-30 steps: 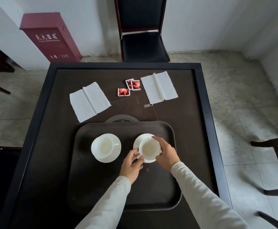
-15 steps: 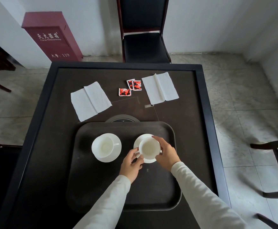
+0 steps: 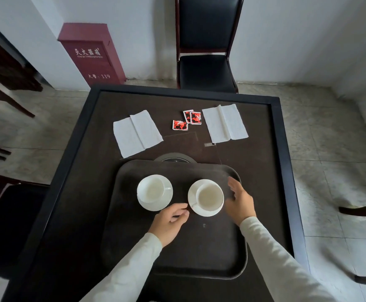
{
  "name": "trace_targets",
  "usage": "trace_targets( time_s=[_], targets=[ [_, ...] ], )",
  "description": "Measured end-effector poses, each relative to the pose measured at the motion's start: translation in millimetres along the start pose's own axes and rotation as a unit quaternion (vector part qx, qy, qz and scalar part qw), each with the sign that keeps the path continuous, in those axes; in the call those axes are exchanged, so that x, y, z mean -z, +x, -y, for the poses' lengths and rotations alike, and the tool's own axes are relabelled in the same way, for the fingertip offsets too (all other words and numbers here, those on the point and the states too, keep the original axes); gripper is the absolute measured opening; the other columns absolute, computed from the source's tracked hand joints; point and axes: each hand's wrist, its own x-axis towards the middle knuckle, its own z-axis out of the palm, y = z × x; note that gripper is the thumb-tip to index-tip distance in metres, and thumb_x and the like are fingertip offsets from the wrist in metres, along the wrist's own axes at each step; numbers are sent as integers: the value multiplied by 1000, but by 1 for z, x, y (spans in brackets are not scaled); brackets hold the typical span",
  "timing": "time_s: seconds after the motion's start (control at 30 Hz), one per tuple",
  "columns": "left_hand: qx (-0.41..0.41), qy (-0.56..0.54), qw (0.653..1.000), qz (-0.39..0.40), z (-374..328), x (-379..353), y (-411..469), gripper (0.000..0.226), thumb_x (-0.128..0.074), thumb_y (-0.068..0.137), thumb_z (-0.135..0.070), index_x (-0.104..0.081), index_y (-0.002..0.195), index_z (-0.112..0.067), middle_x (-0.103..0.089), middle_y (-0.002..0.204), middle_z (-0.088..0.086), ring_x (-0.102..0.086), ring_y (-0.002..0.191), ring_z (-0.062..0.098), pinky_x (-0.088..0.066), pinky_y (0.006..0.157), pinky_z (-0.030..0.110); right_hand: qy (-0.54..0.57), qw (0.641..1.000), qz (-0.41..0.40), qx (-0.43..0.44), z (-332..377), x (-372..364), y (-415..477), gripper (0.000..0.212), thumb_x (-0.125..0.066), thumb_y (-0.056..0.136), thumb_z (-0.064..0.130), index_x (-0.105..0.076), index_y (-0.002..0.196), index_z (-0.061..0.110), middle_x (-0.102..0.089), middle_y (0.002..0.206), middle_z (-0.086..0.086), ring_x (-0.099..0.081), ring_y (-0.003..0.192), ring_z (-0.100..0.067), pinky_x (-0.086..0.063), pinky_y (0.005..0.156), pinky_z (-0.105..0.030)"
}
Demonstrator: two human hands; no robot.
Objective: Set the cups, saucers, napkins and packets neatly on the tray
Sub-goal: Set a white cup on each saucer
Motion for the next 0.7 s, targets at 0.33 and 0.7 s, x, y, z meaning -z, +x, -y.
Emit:
trace_targets(
  time_s=[0.33,0.7],
  targets=[
    [-91,29,981,-167,-5,164,-8,17,-64,99,-19,-75,96,-32,-79,85,-7,-73,71,11,-56,69,27,-45,991,-76,104,84,-17,10,43,-60,87,1,-66,129,9,-68,128,-11,-62,119,-32,-43,106,-36],
    [-141,304,919,-206,-45,282,90,28,-58,101,-22,-70,126,-20,-73,109,1,-66,99,18,-51,85,30,-77,987,-48,133,183,-117,47,35,-64,94,19,-68,127,9,-67,130,-12,-62,119,-31,-45,103,-36]
  ],
)
